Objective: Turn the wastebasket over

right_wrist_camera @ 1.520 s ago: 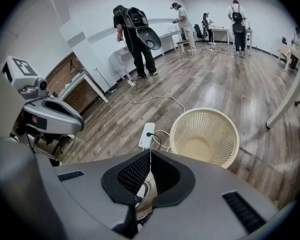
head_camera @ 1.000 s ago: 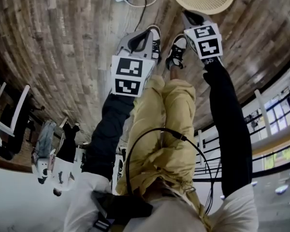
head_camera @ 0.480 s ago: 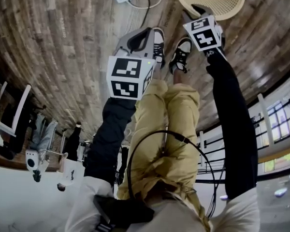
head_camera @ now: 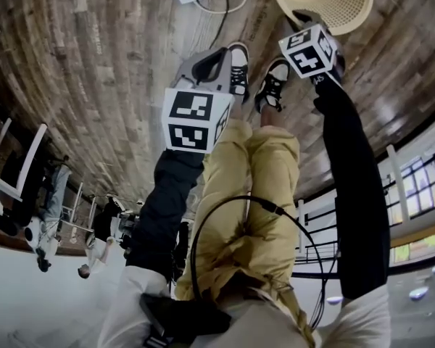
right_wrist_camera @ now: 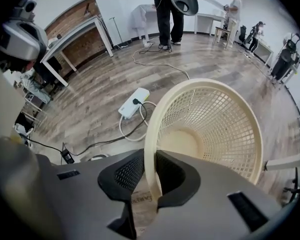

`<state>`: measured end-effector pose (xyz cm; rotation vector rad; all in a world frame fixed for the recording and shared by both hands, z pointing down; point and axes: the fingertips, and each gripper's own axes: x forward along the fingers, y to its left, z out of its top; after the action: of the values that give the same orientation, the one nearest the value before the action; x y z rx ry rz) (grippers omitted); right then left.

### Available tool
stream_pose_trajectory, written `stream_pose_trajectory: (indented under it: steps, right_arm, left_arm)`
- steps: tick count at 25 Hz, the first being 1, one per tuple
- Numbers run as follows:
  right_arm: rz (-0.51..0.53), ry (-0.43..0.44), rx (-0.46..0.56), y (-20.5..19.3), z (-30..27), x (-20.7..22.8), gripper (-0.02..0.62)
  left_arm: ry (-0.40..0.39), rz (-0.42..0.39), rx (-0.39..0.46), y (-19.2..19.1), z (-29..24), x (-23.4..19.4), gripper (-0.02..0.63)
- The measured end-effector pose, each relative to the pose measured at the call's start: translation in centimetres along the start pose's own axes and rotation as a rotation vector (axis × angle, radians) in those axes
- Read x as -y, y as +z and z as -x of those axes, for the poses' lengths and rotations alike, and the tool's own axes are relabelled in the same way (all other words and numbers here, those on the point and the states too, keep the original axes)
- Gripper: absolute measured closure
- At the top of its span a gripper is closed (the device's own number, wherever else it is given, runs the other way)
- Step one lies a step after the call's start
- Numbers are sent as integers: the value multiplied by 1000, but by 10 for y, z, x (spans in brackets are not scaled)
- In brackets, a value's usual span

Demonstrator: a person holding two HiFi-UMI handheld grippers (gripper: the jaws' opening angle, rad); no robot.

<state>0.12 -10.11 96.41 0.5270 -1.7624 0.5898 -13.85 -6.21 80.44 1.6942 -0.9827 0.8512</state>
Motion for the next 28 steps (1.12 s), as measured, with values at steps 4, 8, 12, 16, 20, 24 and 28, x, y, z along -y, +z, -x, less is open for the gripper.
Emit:
stream_pose_trajectory:
  steps: [4, 8, 12, 16, 20, 24, 28]
  right_arm:
    - [-43, 51, 63, 14, 27, 3, 518]
    - [-87, 172, 124, 26, 48, -2, 522]
    - [-171, 320, 173, 30, 58, -10, 522]
    - [-235, 258, 171, 17, 49, 6, 522]
    - [-346, 137, 170, 0, 33, 43, 520]
    - [-337, 34, 142, -21, 21, 76, 508]
    - [-311, -29, 117, -28, 11, 102, 497]
  left_arm:
    - [-7, -7, 10, 9, 6, 13, 604]
    - [-22, -20, 23, 18, 9, 28, 604]
    - [-32, -34, 25, 22, 8, 40, 604]
    - [-38, -42, 15, 15, 5, 45, 604]
    - [-30, -44, -5, 4, -3, 41, 604]
    - [-19, -44, -15, -6, -11, 40, 604]
    - [-15, -51, -19, -7, -19, 33, 604]
